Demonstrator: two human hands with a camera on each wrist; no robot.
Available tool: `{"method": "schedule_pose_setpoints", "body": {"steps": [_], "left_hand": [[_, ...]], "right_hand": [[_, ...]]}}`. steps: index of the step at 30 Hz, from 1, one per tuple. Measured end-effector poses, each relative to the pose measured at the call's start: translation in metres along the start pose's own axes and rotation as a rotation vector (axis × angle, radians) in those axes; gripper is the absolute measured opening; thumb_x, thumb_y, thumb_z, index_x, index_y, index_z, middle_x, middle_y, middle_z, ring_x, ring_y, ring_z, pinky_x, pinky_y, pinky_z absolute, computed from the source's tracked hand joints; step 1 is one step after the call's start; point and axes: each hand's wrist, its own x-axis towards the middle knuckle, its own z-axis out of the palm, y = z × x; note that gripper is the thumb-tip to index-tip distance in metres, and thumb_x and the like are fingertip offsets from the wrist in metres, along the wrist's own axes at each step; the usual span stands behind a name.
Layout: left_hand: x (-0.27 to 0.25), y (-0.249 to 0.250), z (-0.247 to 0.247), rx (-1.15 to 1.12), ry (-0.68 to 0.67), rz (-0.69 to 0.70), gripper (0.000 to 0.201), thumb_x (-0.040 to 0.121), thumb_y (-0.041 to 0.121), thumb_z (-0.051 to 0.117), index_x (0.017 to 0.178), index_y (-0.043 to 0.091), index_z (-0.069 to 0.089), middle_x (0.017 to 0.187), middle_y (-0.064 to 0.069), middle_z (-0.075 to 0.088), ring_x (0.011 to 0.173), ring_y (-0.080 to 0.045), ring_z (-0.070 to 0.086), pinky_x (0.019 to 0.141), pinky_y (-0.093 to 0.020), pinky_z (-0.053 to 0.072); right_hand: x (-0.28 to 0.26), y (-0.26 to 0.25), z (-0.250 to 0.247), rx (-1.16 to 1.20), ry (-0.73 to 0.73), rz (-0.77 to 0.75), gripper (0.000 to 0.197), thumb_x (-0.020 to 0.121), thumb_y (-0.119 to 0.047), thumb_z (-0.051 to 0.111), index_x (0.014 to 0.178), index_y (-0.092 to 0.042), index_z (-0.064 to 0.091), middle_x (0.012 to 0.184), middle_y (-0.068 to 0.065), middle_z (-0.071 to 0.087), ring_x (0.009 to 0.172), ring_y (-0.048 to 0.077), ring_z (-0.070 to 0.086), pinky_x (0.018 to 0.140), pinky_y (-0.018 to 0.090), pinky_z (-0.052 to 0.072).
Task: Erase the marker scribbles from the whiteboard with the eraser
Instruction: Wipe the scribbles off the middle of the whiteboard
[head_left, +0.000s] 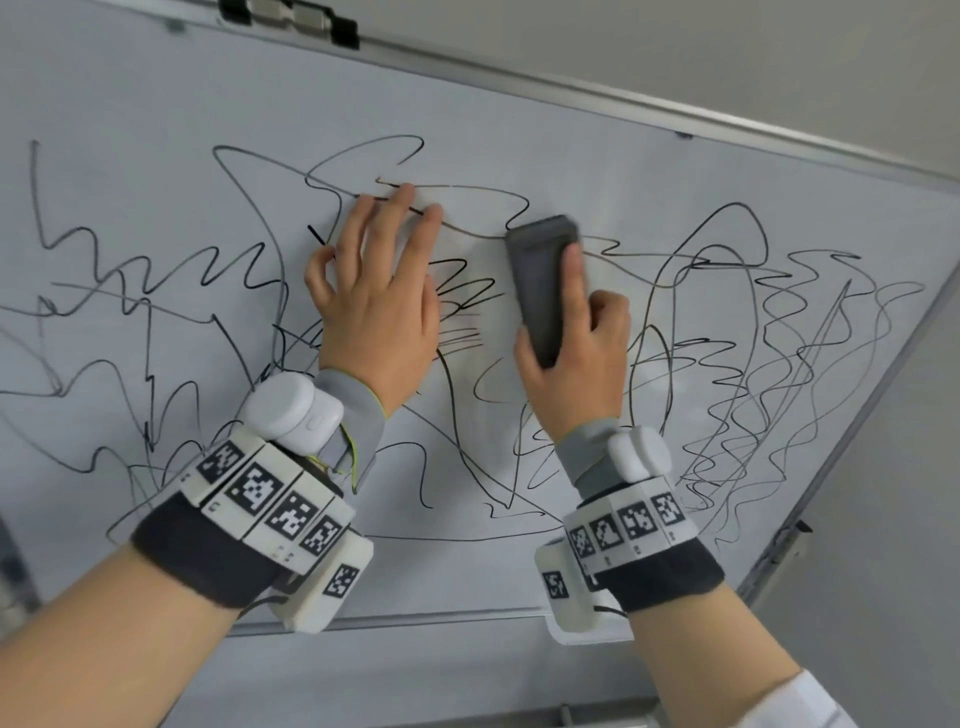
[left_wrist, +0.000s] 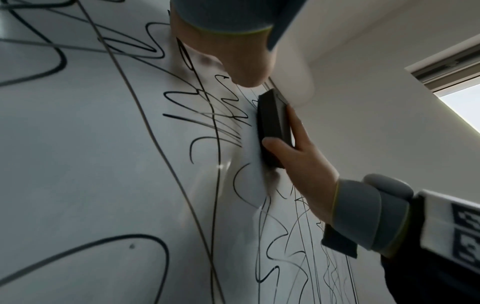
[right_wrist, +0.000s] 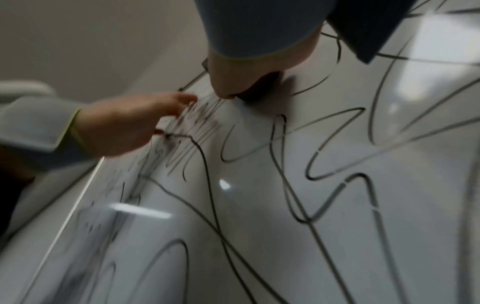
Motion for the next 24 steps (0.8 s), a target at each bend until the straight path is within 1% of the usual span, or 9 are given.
{"method": "schedule_pose_setpoints", "body": {"steps": [2, 3, 8, 10, 13, 14, 19, 22, 24], "left_hand": [[-0.003, -0.002, 0.001, 0.003, -0.008, 0.001, 0.053, 0.086, 0.018, 0.038, 0.138, 0.024, 0.038, 0.149, -0.001, 0.028, 0.137, -0.025, 0.020, 0.100, -0.049, 0.022], [-0.004, -0.004, 0.002, 0.004, -0.012, 0.001, 0.054, 0.085, 0.017, 0.042, 0.138, 0.024, 0.037, 0.149, -0.001, 0.028, 0.137, -0.026, 0.019, 0.100, -0.049, 0.022], [-0.006, -0.008, 0.003, -0.003, -0.028, 0.019, 0.063, 0.078, 0.010, 0.054, 0.138, 0.024, 0.037, 0.148, -0.002, 0.029, 0.137, -0.026, 0.018, 0.099, -0.051, 0.023], [-0.006, -0.009, 0.003, -0.002, -0.020, 0.032, 0.060, 0.081, 0.010, 0.052, 0.138, 0.023, 0.037, 0.148, -0.002, 0.030, 0.136, -0.025, 0.019, 0.098, -0.050, 0.024], [-0.006, -0.011, 0.003, 0.008, -0.021, 0.039, 0.057, 0.083, 0.013, 0.048, 0.138, 0.023, 0.036, 0.148, -0.001, 0.030, 0.136, -0.024, 0.019, 0.098, -0.050, 0.024], [-0.006, -0.011, 0.002, 0.007, -0.021, 0.038, 0.057, 0.082, 0.012, 0.048, 0.137, 0.023, 0.037, 0.148, -0.001, 0.030, 0.136, -0.024, 0.019, 0.098, -0.049, 0.024], [-0.004, -0.012, -0.001, -0.019, -0.034, 0.033, 0.064, 0.076, 0.002, 0.049, 0.137, 0.021, 0.040, 0.148, 0.000, 0.031, 0.136, -0.024, 0.019, 0.098, -0.048, 0.022], [-0.004, -0.013, -0.001, -0.022, -0.031, 0.049, 0.066, 0.075, -0.002, 0.047, 0.137, 0.020, 0.040, 0.147, 0.001, 0.031, 0.136, -0.022, 0.019, 0.098, -0.046, 0.022], [-0.003, -0.014, 0.000, -0.037, -0.038, 0.046, 0.064, 0.076, 0.001, 0.042, 0.138, 0.019, 0.039, 0.147, 0.000, 0.032, 0.136, -0.023, 0.021, 0.098, -0.046, 0.023]], "right_hand": [[0.006, -0.003, 0.001, 0.032, 0.035, 0.071, 0.073, 0.079, -0.034, 0.054, 0.143, -0.026, 0.020, 0.093, 0.015, 0.044, 0.081, 0.031, 0.046, 0.076, 0.033, 0.043], [0.004, -0.006, 0.003, 0.032, 0.021, 0.055, 0.073, 0.078, -0.034, 0.055, 0.142, -0.026, 0.021, 0.093, 0.015, 0.044, 0.081, 0.030, 0.045, 0.076, 0.033, 0.043], [-0.014, -0.012, 0.010, -0.015, -0.117, -0.169, 0.067, 0.075, -0.029, 0.060, 0.137, -0.029, 0.033, 0.092, 0.012, 0.044, 0.075, 0.028, 0.044, 0.068, 0.039, 0.046], [-0.006, -0.010, 0.007, 0.017, -0.054, -0.103, 0.068, 0.076, -0.031, 0.060, 0.138, -0.028, 0.031, 0.092, 0.014, 0.045, 0.076, 0.029, 0.046, 0.070, 0.038, 0.046], [0.009, -0.009, 0.004, 0.097, 0.057, 0.081, 0.073, 0.078, -0.033, 0.057, 0.141, -0.026, 0.022, 0.095, 0.011, 0.041, 0.081, 0.028, 0.046, 0.075, 0.033, 0.045], [0.009, -0.010, 0.005, 0.099, 0.055, 0.085, 0.074, 0.078, -0.032, 0.058, 0.142, -0.027, 0.021, 0.095, 0.010, 0.041, 0.081, 0.028, 0.046, 0.075, 0.032, 0.045], [-0.018, -0.020, 0.017, 0.018, -0.142, -0.145, 0.071, 0.072, -0.026, 0.063, 0.136, -0.031, 0.033, 0.089, 0.013, 0.045, 0.074, 0.029, 0.045, 0.064, 0.039, 0.047], [-0.013, -0.014, 0.015, -0.022, -0.131, -0.195, 0.066, 0.073, -0.029, 0.060, 0.135, -0.031, 0.036, 0.090, 0.015, 0.048, 0.073, 0.029, 0.045, 0.062, 0.040, 0.047], [-0.001, -0.012, 0.009, -0.022, -0.069, -0.152, 0.068, 0.074, -0.027, 0.062, 0.136, -0.030, 0.034, 0.091, 0.015, 0.046, 0.075, 0.029, 0.045, 0.065, 0.038, 0.047]]}}
